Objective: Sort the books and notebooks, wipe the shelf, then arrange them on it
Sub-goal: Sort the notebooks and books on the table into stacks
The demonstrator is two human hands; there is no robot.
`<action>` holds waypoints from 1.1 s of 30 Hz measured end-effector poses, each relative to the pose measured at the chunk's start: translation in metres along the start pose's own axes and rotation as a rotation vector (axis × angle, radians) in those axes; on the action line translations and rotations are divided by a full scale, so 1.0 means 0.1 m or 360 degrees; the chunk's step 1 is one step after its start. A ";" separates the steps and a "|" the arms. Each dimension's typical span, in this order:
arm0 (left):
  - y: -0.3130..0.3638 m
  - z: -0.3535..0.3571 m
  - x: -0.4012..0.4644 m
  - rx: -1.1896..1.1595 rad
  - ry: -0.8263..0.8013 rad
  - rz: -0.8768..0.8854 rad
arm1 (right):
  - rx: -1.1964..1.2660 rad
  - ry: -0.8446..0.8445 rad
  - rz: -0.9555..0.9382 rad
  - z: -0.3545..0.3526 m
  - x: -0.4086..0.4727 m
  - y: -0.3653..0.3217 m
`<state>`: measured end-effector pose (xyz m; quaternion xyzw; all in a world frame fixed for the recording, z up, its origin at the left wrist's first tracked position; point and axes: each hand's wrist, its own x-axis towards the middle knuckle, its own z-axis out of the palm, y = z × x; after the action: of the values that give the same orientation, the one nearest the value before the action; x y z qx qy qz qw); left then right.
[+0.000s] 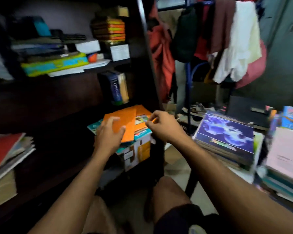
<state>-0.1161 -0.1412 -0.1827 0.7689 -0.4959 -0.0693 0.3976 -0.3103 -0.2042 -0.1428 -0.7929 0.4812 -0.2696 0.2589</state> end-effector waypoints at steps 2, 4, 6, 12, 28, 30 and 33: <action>-0.35 0.00 0.10 0.0187 -0.0241 -0.0224 | -0.0169 -0.0146 0.0035 0.19 0.16 0.04; -0.51 0.05 0.14 0.0340 -0.0426 -0.0231 | -0.0398 -0.0207 0.0091 0.31 0.34 0.09; -0.58 0.09 0.17 0.0538 -0.0346 -0.0168 | -0.0563 -0.0148 0.0178 0.42 0.56 0.16; -0.50 0.24 0.40 0.0274 -0.0213 -0.0223 | -0.0452 -0.0227 0.0345 0.62 0.97 0.24; -0.47 0.13 0.68 -0.0755 0.0038 -0.0768 | -0.0062 -0.0174 0.0171 0.75 0.84 -0.04; -0.44 0.13 0.66 -0.0810 0.0105 -0.0748 | 0.0090 -0.0203 0.0238 0.74 0.80 -0.08; -0.42 0.10 0.59 -0.1041 0.0134 -0.0764 | 0.0346 -0.0186 0.0347 0.75 0.75 -0.06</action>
<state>-0.0616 -0.1869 -0.2009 0.6979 -0.2373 -0.2827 0.6138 -0.2265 -0.2580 -0.1788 -0.7176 0.5165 -0.2439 0.3985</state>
